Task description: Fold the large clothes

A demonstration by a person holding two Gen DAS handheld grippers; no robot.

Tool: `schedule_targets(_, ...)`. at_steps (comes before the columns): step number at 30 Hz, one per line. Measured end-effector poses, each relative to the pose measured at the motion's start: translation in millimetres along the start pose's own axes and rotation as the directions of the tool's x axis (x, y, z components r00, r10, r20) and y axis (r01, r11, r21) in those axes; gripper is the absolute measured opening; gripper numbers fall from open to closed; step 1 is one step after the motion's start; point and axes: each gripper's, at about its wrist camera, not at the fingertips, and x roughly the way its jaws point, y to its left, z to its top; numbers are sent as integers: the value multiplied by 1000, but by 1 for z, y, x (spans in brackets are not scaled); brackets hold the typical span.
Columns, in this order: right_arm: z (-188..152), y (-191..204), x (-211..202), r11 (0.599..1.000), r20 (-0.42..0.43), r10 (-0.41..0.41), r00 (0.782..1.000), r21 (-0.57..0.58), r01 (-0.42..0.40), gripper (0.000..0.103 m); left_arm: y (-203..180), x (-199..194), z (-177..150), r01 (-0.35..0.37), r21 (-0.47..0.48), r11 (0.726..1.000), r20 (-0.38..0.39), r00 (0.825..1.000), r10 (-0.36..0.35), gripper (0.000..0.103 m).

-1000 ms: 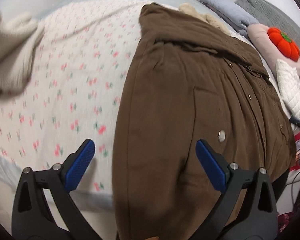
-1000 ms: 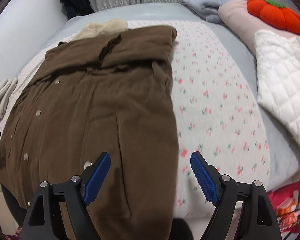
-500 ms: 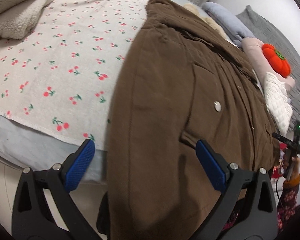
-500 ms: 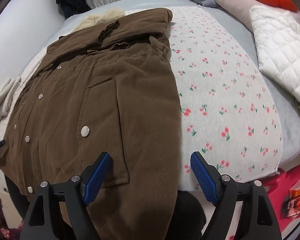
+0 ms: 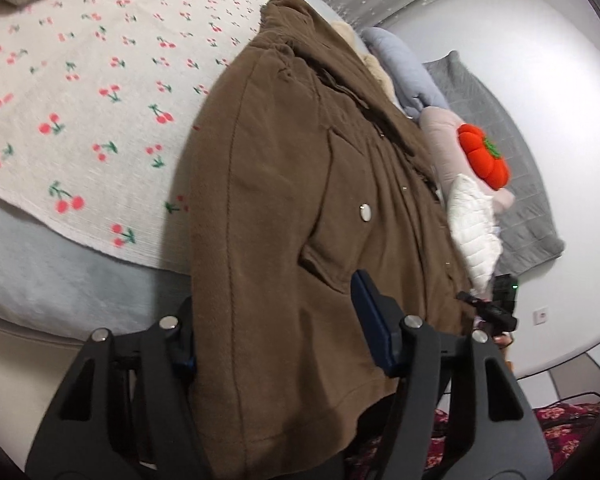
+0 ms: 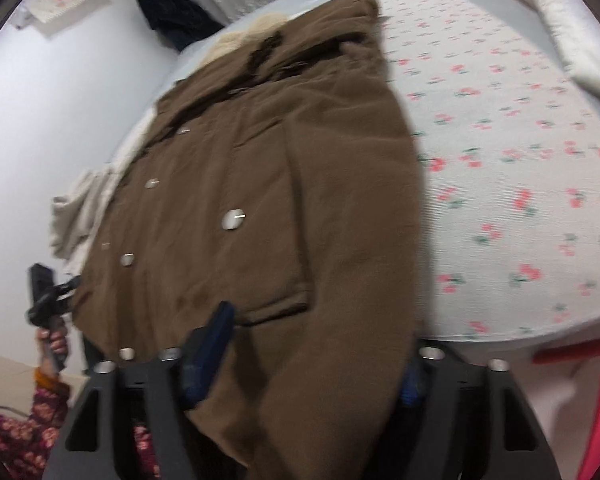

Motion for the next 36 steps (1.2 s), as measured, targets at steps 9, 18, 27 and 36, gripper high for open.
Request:
schedule_targets(9, -1, 9, 12, 996, -53, 80, 995, -29, -82, 24, 1, 10, -7, 93, -41, 995, -82, 992, -96, 27)
schedule_targets(18, 14, 32, -19, 963, 94, 268, 959, -24, -267, 11, -40, -9, 3, 292, -27, 956, 37, 956, -290, 13)
schedule_targets(27, 59, 66, -56, 941, 243, 338, 909, -106, -322, 11, -87, -32, 51, 392, 89, 916, 178, 898, -402, 11)
schedule_targets(36, 125, 79, -73, 917, 332, 398, 855, -160, -365, 11, -123, -30, 126, 395, 179, 901, 246, 869, -430, 11)
